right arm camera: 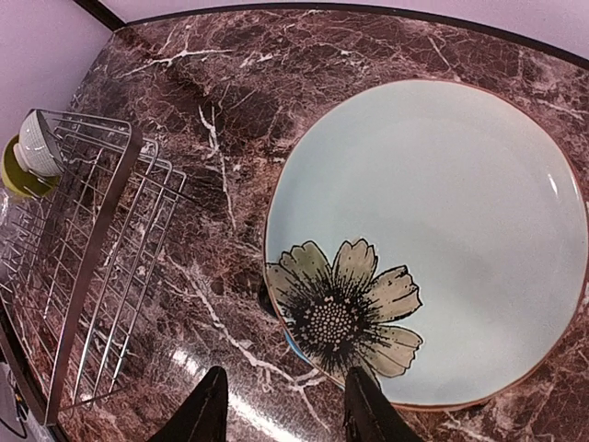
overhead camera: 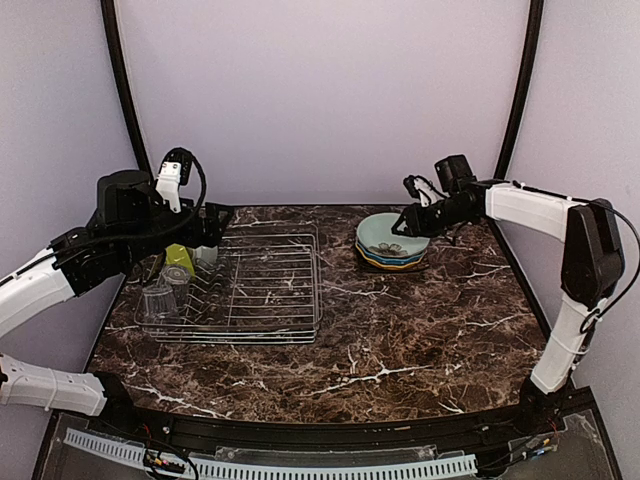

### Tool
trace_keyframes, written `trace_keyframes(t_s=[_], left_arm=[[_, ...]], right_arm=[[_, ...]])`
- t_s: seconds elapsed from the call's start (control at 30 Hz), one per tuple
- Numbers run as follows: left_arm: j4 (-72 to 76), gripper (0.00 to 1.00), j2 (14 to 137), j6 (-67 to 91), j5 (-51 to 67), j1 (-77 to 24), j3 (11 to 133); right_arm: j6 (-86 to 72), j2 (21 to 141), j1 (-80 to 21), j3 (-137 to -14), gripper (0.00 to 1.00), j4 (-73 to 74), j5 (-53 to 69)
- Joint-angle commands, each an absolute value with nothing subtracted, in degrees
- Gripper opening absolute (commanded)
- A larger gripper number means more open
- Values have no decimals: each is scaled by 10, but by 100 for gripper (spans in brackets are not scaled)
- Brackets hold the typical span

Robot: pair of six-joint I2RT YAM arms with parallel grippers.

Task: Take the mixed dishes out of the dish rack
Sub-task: Adjust the plate on the plate.

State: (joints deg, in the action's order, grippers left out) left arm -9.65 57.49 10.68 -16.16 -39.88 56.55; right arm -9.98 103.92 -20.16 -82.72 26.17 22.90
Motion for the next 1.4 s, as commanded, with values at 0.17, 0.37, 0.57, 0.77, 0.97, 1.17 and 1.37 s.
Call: trace_keyframes(t_s=[0.17,0.37,0.57,0.77,0.97,1.17,1.37], left_arm=[[-103,99,569,107,-166,-393,559],[-101,99,568,107,-166,-392,557],[-106,99,561,107,-170,-392,556],[-109,99,555,107,-173,-391,553],[-136,99,556,110,-176,-391,559],[-236,99,547,147,-182,-391,561],[-361,99,512,229,-212,-391,576]], right_arm=[[-91,1015,-205,-752,38,253,198],[-90,1044,-204,-741,36,233,176],[-97,1068,-203,-736,32,208,155],[-98,1080,-203,-730,30,200,160],[-99,1038,-204,-734,36,208,177],[-90,974,-204,-749,56,222,177],[-73,919,-192,-734,98,206,167]])
